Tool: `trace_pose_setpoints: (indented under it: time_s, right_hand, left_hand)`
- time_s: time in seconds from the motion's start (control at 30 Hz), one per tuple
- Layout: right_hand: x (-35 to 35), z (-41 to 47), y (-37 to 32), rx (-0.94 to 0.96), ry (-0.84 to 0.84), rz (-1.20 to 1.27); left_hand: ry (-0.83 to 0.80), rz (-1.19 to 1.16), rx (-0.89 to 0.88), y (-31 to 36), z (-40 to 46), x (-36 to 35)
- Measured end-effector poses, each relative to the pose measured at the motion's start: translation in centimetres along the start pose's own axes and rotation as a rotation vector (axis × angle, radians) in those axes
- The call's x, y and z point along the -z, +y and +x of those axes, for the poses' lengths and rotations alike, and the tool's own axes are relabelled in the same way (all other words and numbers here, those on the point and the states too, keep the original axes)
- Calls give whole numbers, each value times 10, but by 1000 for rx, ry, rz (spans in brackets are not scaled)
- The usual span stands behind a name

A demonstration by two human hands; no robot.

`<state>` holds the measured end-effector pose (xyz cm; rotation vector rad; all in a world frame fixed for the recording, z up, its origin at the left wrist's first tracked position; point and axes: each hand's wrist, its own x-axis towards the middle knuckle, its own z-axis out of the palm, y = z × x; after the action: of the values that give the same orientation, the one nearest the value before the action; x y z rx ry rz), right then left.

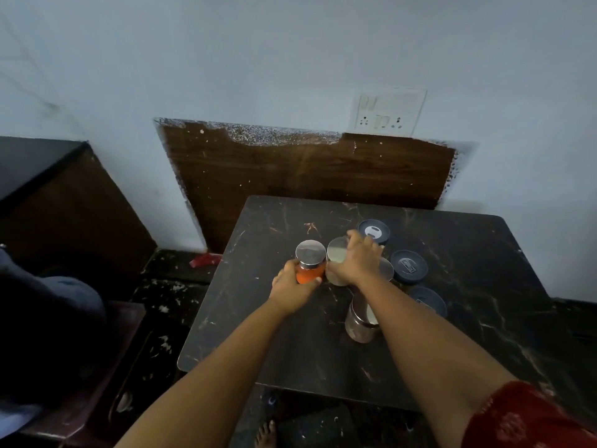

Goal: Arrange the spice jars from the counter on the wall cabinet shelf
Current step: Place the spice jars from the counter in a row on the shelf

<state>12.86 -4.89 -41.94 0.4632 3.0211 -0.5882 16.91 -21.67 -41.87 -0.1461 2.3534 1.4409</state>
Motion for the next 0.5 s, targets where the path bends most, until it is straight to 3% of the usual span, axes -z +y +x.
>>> trace_pose_setpoints:
  time_s: [0.1, 0.17, 0.37, 0.5]
  right_hand:
    - [65, 8, -13, -31, 110, 361]
    - [114, 8, -25, -13, 74, 563]
    - [169, -20, -37, 105, -216, 1087]
    - [154, -33, -25, 4, -173, 1444]
  left_hand:
    - [-91, -877, 309, 23, -8, 1]
    - [-147, -1212, 399, 37, -9, 2]
    - [-513, -1492, 253, 90, -18, -3]
    - [-492, -1341, 86, 117, -28, -3]
